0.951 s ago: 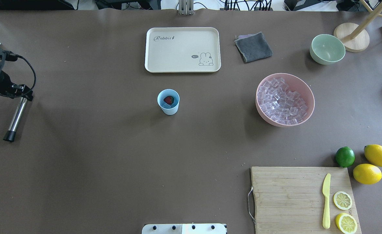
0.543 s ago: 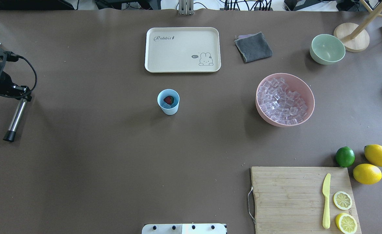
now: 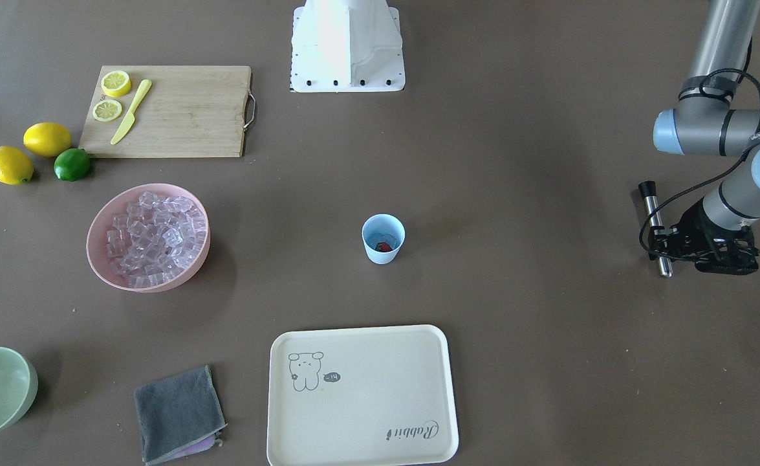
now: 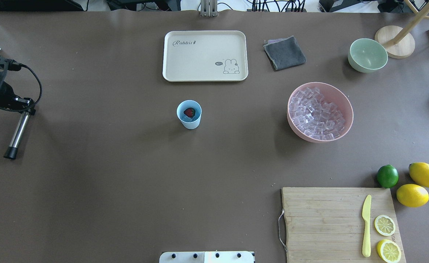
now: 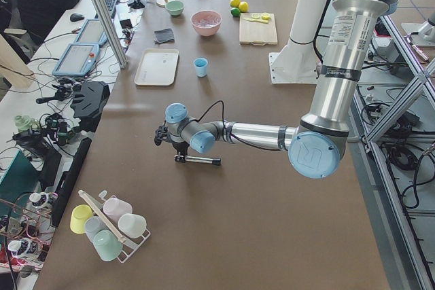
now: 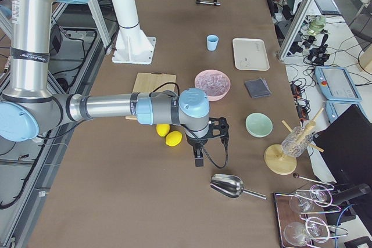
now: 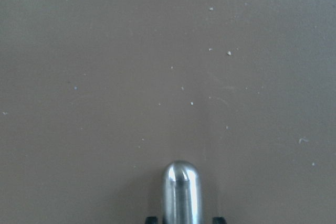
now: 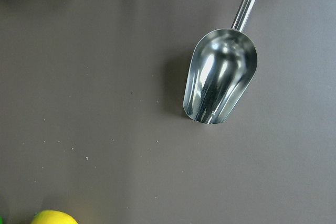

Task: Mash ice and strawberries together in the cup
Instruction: 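Lower the left gripper and grasp the steel muddler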

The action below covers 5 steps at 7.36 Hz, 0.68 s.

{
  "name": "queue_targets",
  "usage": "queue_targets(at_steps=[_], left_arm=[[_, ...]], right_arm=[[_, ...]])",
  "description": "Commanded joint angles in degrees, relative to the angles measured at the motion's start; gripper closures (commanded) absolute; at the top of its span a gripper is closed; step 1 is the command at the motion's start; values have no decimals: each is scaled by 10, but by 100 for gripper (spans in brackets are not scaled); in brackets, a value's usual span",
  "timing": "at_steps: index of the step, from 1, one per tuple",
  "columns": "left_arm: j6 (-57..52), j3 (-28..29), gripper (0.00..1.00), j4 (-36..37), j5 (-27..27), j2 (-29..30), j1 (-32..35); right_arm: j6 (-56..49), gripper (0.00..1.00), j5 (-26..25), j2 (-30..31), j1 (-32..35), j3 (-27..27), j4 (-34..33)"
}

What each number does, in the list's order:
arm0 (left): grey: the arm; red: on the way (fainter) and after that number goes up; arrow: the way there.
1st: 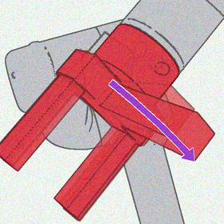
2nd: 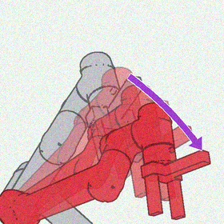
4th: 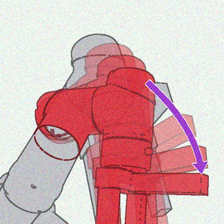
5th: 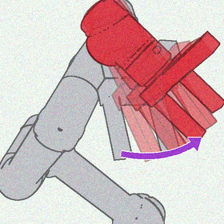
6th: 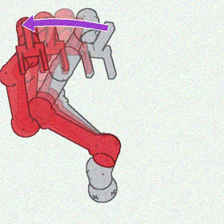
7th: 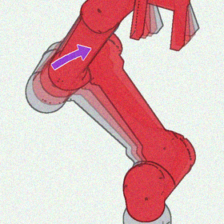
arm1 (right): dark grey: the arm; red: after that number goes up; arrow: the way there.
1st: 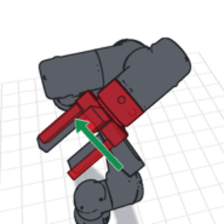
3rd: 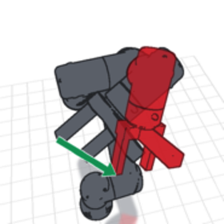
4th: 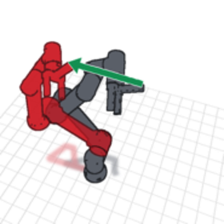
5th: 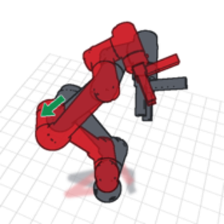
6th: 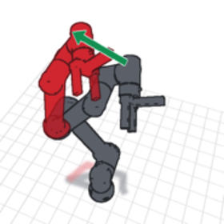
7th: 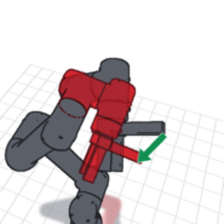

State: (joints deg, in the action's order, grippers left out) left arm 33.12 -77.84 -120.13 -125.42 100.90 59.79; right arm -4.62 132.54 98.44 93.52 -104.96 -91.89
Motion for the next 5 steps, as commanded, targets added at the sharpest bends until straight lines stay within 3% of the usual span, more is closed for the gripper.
queue_targets(at_steps=[1, 5], left_arm=[[0, 0, 54, 0, 0, 0, -3], [-2, -4, 65, -4, 1, -1, -3]], right_arm=[[0, 0, 0, 0, 0, 0, 0], [0, 0, 0, -1, 0, -1, 0]])
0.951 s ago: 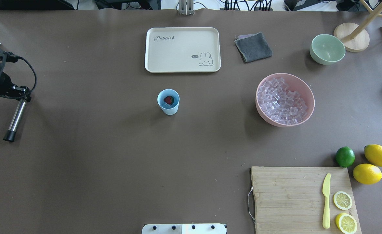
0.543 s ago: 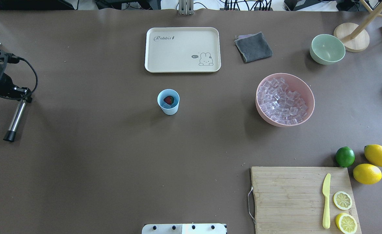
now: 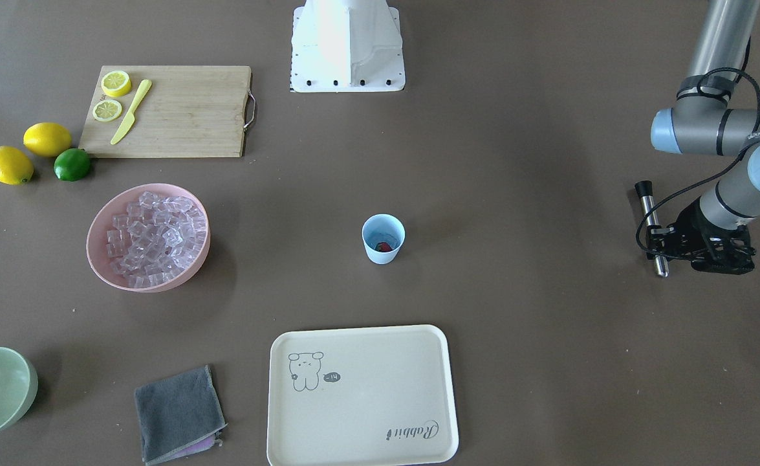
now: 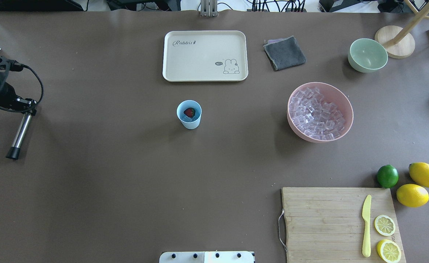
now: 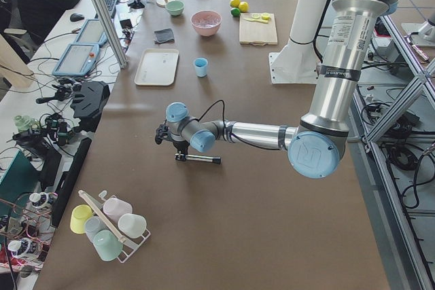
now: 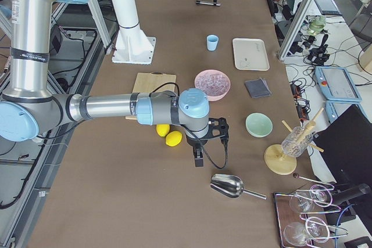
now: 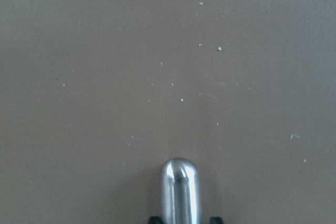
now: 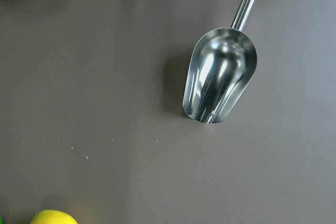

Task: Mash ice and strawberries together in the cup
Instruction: 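Lower the left gripper and grasp the steel muddler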

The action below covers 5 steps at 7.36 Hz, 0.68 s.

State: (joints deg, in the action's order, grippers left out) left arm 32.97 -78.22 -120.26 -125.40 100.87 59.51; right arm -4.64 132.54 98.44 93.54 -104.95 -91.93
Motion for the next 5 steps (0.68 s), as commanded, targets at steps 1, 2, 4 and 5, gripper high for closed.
queue_targets(at_steps=[1, 2, 4, 5], left_arm=[[0, 0, 67, -8, 2, -1, 0], [-3, -3, 68, -9, 10, -4, 0], [-4, -32, 68, -50, 58, -5, 1], [2, -66, 68, -50, 78, 1, 17]], right_arm=[[0, 0, 0, -1, 0, 0, 0], [0, 0, 1, -1, 0, 0, -1], [0, 0, 2, -2, 1, -1, -1], [0, 0, 3, -1, 1, -1, -1]])
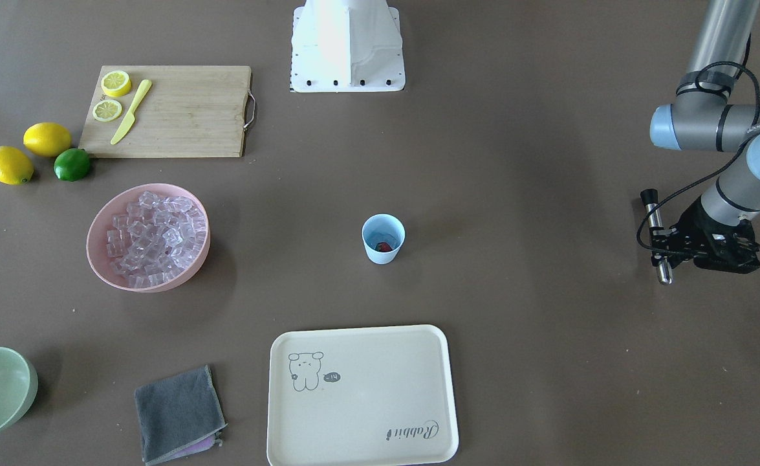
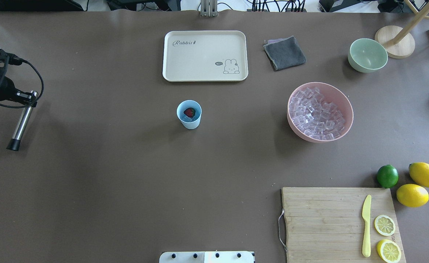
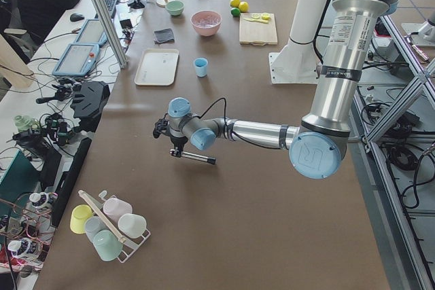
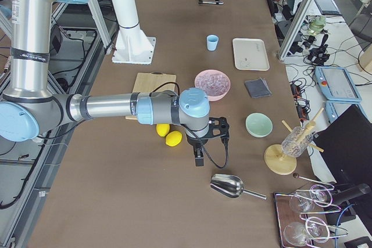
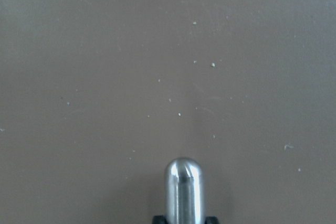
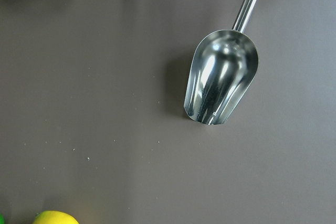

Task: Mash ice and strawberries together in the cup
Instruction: 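Lift the muddler with the left gripper and carry it toward the cup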

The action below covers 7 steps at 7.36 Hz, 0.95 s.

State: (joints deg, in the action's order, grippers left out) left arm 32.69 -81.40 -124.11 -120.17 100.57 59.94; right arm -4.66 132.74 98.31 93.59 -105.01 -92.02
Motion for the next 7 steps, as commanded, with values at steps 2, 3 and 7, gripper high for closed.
queue_targets(at_steps=[2, 3, 7], left_arm=[[15, -96, 67, -16, 73, 53, 75], [58, -130, 68, -20, 149, 83, 73], [203, -147, 70, -4, 459, 239, -82]], right_arm=[[0, 0, 0, 5, 0, -8, -1], [0, 0, 1, 5, 0, -8, -2], [1, 0, 1, 1, 0, -9, -3]])
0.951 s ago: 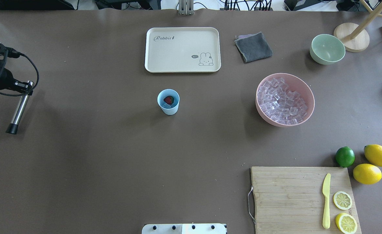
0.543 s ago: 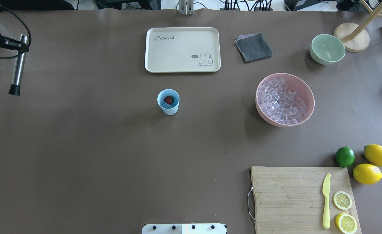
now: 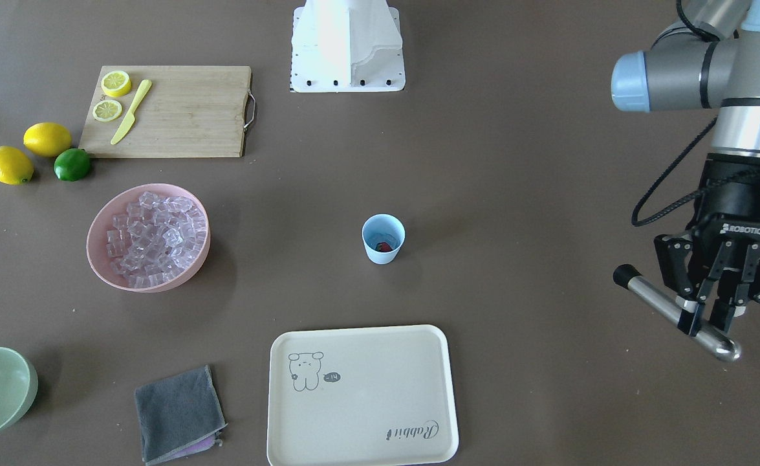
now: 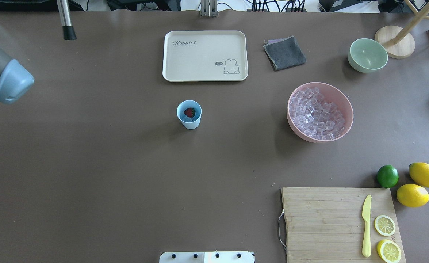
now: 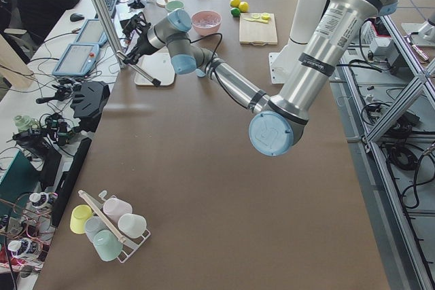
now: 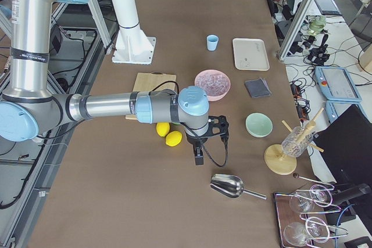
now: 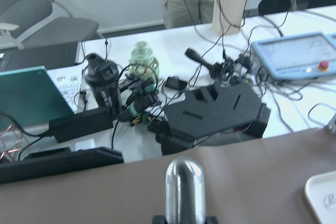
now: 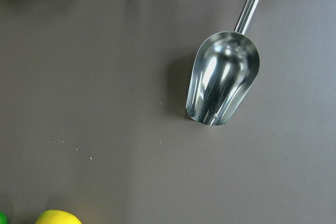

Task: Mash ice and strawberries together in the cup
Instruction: 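Lift the muddler with the left gripper and carry it toward the cup, then push the muddler down into the blue cup with the left gripper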

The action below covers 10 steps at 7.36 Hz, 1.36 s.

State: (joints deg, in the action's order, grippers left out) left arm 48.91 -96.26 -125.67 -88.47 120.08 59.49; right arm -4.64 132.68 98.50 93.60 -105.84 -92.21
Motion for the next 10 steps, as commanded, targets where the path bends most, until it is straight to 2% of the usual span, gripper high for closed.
queue_targets(at_steps=[1, 3, 5, 6, 7, 10], left_arm=[[55, 7, 71, 41, 224, 72, -134], [105, 11, 71, 87, 317, 127, -189], [115, 18, 71, 81, 422, 128, -269], [136, 20, 71, 82, 429, 121, -303], [138, 19, 71, 74, 468, 99, -339], [139, 29, 71, 53, 489, 89, -365]], right_arm=[[1, 0, 0, -1, 0, 0, -1], [1, 0, 4, -1, 0, 0, -1], [1, 0, 6, 2, 0, 1, -1], [1, 0, 6, 4, 0, 1, -1], [1, 0, 6, 4, 0, 2, -2], [1, 0, 5, 5, 0, 2, -1]])
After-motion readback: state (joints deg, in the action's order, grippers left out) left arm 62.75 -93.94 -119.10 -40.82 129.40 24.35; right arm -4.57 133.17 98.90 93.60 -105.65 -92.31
